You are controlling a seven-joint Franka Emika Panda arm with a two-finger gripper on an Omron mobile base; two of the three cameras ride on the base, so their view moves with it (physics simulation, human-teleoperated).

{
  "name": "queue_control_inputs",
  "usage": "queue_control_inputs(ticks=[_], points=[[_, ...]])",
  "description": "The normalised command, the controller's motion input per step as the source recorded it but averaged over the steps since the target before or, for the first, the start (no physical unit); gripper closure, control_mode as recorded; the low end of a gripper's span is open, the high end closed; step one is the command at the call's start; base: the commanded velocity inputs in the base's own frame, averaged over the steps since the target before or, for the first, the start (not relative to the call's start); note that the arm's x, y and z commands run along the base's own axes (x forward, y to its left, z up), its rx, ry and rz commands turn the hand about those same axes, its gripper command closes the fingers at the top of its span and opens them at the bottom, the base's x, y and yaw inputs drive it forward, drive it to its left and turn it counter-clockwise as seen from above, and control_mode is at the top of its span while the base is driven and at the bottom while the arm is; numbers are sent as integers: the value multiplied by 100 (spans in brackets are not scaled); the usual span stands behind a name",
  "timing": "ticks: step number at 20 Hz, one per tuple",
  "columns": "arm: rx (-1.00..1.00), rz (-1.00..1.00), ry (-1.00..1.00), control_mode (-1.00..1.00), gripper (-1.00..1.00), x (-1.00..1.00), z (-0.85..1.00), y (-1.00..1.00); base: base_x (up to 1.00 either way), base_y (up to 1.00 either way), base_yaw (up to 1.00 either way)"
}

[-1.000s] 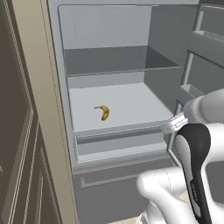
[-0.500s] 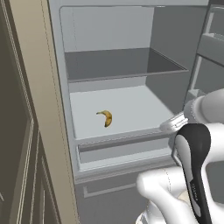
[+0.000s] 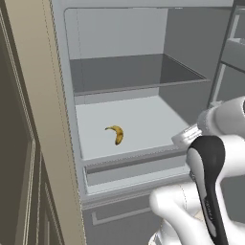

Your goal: Open the fridge, remove the banana, lemon, and fish, and place them on any counter.

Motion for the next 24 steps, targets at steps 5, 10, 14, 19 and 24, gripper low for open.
queue_control_inputs(ticks=[5, 10, 14, 19, 24], points=[[0, -4, 0, -100, -100, 29, -43, 31, 0, 0, 0], [3, -3, 0, -100, -100, 16, -39, 22, 0, 0, 0], [7, -2, 0, -100, -100, 21, -34, 11, 0, 0, 0], [9, -4, 0, -100, -100, 34, -43, 19, 0, 0, 0], [13, -4, 0, -100, -100, 32, -42, 24, 0, 0, 0]])
